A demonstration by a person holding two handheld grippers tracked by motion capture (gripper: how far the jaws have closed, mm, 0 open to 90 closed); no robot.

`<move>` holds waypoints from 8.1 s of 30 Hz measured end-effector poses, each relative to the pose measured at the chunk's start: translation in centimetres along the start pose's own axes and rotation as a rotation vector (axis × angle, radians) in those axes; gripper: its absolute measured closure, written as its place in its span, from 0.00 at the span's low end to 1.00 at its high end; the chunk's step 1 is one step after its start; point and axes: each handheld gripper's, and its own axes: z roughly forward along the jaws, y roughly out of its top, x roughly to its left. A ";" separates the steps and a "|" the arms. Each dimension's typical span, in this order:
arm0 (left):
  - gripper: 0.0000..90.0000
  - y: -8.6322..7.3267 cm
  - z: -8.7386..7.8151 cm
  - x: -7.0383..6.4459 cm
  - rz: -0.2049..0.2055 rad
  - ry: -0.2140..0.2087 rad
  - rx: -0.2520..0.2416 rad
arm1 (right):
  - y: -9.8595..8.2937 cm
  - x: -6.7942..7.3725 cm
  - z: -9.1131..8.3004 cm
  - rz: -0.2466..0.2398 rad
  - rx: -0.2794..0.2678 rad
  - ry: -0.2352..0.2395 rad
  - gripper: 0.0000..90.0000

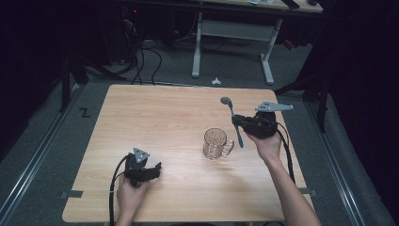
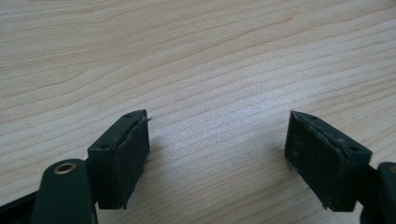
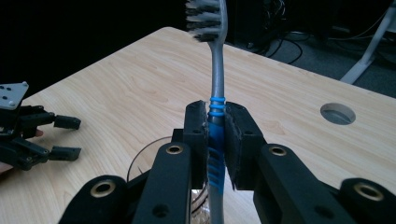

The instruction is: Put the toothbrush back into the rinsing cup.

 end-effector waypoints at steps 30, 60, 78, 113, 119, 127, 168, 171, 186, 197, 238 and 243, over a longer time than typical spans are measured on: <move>0.25 0.0 0.0 0.0 0.001 0.000 0.000 | 1.6 1.1 3.1 -0.015 -0.021 0.028 0.89; 0.25 0.0 0.0 0.0 0.001 -0.001 0.001 | 0.7 0.4 2.9 -0.013 0.027 0.027 0.88; 0.25 0.0 0.0 0.0 0.000 -0.001 0.000 | 0.1 0.4 1.6 -0.025 0.035 0.021 0.88; 0.25 0.0 0.0 0.0 0.000 -0.001 0.000 | -1.5 0.4 0.6 -0.032 0.046 0.012 0.88; 0.25 0.0 0.0 0.0 0.000 -0.001 0.000 | -1.9 0.3 0.2 -0.020 0.036 0.012 0.88; 0.25 0.0 0.0 0.0 0.000 -0.001 0.000 | -2.2 0.3 0.0 -0.022 0.039 0.008 0.88; 0.25 0.0 0.0 0.0 0.001 -0.001 0.000 | -4.0 0.6 1.1 -0.033 0.097 -0.016 0.88; 0.25 0.0 0.0 0.0 0.000 -0.001 0.000 | -4.2 0.4 1.2 -0.024 0.100 -0.015 0.88; 0.25 0.0 0.0 0.0 0.001 -0.001 0.000 | -4.8 0.2 2.0 -0.010 0.123 -0.007 0.88; 0.25 0.0 0.0 0.0 0.001 -0.001 0.000 | -5.0 0.3 2.5 -0.003 0.129 0.005 0.87; 0.25 0.0 0.0 0.0 0.000 -0.001 0.000 | -5.0 -0.7 -1.2 0.044 0.006 -0.074 0.66; 0.25 0.0 0.0 0.0 0.001 -0.001 0.000 | -5.1 -1.1 -1.7 0.048 0.005 -0.087 0.66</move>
